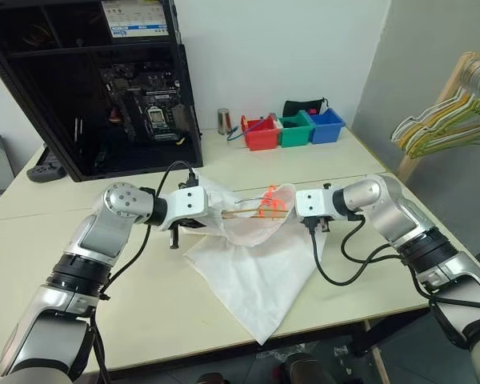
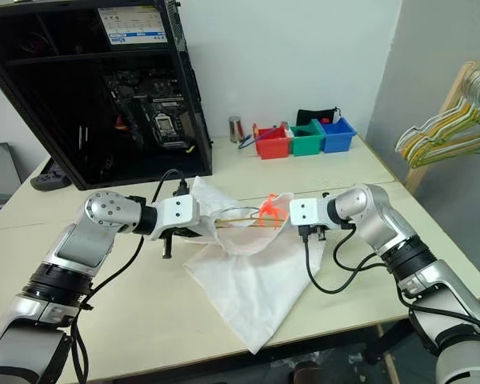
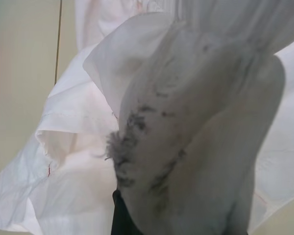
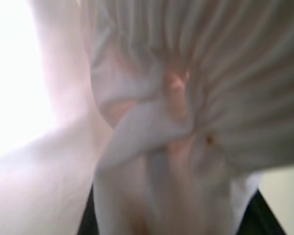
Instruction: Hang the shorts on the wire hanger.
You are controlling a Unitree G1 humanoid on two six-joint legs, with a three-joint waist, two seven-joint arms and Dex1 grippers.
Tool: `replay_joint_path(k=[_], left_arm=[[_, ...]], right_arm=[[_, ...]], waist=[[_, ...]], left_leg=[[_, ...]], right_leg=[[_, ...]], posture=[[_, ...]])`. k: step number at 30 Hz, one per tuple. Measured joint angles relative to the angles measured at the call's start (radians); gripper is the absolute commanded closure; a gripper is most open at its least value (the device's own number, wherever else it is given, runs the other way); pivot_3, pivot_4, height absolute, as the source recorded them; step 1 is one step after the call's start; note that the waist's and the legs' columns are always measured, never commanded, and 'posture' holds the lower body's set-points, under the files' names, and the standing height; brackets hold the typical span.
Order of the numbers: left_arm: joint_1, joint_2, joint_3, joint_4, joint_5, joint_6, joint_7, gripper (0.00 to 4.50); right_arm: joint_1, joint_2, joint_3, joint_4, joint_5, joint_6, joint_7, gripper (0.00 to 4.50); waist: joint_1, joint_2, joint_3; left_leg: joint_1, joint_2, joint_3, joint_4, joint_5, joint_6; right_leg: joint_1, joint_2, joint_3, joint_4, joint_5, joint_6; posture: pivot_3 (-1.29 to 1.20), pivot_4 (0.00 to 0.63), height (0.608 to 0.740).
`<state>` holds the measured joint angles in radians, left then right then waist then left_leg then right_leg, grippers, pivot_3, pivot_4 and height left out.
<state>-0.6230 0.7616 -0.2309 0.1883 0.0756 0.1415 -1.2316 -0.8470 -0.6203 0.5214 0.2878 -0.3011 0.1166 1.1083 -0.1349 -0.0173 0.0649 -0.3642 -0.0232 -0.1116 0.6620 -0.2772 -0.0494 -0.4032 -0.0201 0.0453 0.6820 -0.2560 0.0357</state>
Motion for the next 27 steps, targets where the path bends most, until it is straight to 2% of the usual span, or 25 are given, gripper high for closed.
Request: replay_joint_path(k=[2,3,9,11,12,19,27], left_arm=[[0.001,0.0,0.001,0.0,0.0,0.001,0.002,4.5],[0.001,0.0,0.001,0.0,0.0,0.001,0.002,4.5],[0.0,0.0,0.001,0.0,0.0,-0.001,0.004,4.5],[0.0,-0.001,0.001,0.001,0.0,-0.003,0.004,3.9],[0.0,-0.002,0.001,0.002,-0.002,-0.009,0.003,3.8],[-0.025,-0.005,0.044,0.005,-0.109,-0.004,-0.031,2.37],[-0.062,0.118,0.137,-0.02,-0.27,0.109,-0.177,0.76]], right_arm=[[0.0,0.001,0.0,0.0,-0.001,-0.001,0.0,4.38],[0.0,0.002,0.0,0.0,-0.001,-0.002,0.0,4.46],[0.003,0.001,0.0,0.0,-0.001,-0.002,0.0,4.46],[0.005,0.001,-0.001,0.0,-0.001,-0.002,-0.001,4.5],[0.006,0.001,-0.001,0.0,-0.002,-0.002,-0.002,4.5],[0.014,0.001,-0.01,0.0,-0.012,0.006,-0.02,4.5],[0.054,-0.005,-0.033,-0.006,-0.01,0.052,-0.022,4.5]], waist=[[0.001,0.0,0.0],[0.001,0.0,0.0],[0.001,0.0,0.0],[0.0,0.0,0.0],[-0.001,0.0,0.0],[-0.003,0.0,0.0],[-0.005,0.0,0.0]], left_leg=[[0.0,0.0,0.0,0.0,0.0,0.0],[0.0,0.0,0.0,0.0,0.0,0.0],[0.0,0.0,0.0,0.0,0.0,0.0],[0.0,0.0,0.0,0.0,0.0,0.0],[0.0,0.0,0.0,0.0,0.0,0.0],[0.0,0.0,0.0,0.0,0.0,0.0],[0.0,0.0,0.0,0.0,0.0,0.0]], right_leg=[[0.0,0.0,0.0,0.0,0.0,0.0],[0.0,0.0,0.0,0.0,0.0,0.0],[0.0,0.0,0.0,0.0,0.0,0.0],[0.0,0.0,0.0,0.0,0.0,0.0],[0.0,0.0,0.0,0.0,0.0,0.0],[0.0,0.0,0.0,0.0,0.0,0.0],[0.0,0.001,0.0,0.0,0.0,0.0]], posture=[[-0.05,0.0,0.74],[-0.06,0.0,0.74],[-0.07,0.0,0.74],[-0.07,0.0,0.74],[-0.07,0.0,0.74],[-0.08,0.0,0.74],[-0.08,0.0,0.74]])
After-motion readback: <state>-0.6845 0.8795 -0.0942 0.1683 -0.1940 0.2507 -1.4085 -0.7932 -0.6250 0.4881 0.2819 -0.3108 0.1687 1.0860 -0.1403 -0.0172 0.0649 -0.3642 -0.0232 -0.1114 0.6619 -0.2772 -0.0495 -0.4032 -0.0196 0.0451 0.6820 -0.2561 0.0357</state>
